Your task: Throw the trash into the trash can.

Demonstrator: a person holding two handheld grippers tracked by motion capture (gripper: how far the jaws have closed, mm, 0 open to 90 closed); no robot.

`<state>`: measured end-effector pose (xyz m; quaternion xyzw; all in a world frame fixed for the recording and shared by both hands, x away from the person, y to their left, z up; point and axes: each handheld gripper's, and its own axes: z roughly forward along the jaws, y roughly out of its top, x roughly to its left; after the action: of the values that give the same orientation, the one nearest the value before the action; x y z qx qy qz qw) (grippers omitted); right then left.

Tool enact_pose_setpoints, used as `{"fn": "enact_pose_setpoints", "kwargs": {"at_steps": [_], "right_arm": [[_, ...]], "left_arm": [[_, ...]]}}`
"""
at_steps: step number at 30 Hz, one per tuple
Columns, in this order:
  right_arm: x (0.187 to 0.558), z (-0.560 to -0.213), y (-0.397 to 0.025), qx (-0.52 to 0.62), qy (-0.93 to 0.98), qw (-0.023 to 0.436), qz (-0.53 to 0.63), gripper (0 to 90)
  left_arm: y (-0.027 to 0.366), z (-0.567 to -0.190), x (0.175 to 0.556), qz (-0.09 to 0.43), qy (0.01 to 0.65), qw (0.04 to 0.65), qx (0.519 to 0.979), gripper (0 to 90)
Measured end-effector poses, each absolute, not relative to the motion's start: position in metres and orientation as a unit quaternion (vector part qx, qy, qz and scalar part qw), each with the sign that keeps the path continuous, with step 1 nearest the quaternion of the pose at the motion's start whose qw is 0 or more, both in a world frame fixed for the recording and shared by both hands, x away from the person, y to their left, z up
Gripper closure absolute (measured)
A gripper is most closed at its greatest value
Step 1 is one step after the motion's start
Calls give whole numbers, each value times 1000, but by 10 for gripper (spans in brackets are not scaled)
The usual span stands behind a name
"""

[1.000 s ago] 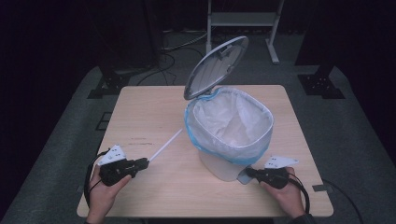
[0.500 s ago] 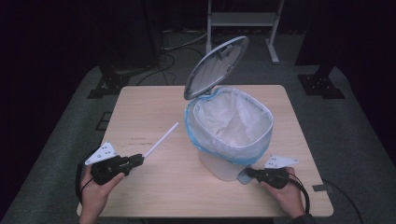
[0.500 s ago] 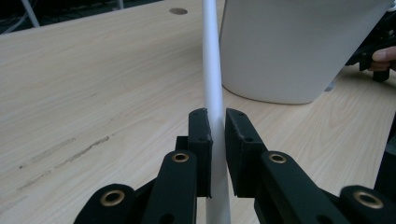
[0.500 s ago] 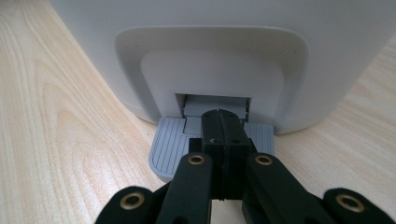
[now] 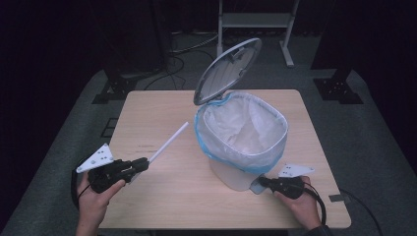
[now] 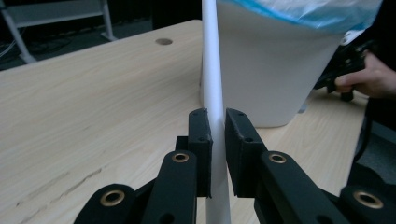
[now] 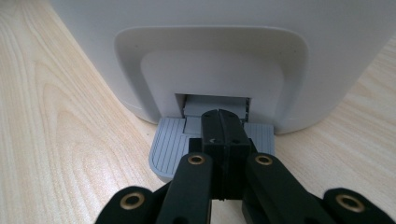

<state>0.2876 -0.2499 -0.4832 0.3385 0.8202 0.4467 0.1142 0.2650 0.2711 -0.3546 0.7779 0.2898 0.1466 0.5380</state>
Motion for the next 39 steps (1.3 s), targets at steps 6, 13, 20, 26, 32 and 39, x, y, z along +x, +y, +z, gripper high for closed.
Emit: {"fn": "enact_pose_setpoints", "kwargs": {"at_steps": [6,13,20,26,32,39], "right_arm": [[287,-483,-250,339,820,115,446,897],[287,-483,-250,339,820,115,446,898],[288,-483,-250,338,820,116,446,897],[288,-483,-250,338,820,116,446,898],[288,-483,-250,339,820,115,446,897],[288,-483,-250,339,820,115,447,897]], "left_arm": [[266,-340,265,138,260,547,783,814],[258,-326,270,118,236,566,781,814],[248,-309,276,115,213,571,785,814],[239,-292,282,113,196,571,789,814],[228,-281,288,109,182,572,792,814],[217,-268,293,111,171,577,791,814]]}}
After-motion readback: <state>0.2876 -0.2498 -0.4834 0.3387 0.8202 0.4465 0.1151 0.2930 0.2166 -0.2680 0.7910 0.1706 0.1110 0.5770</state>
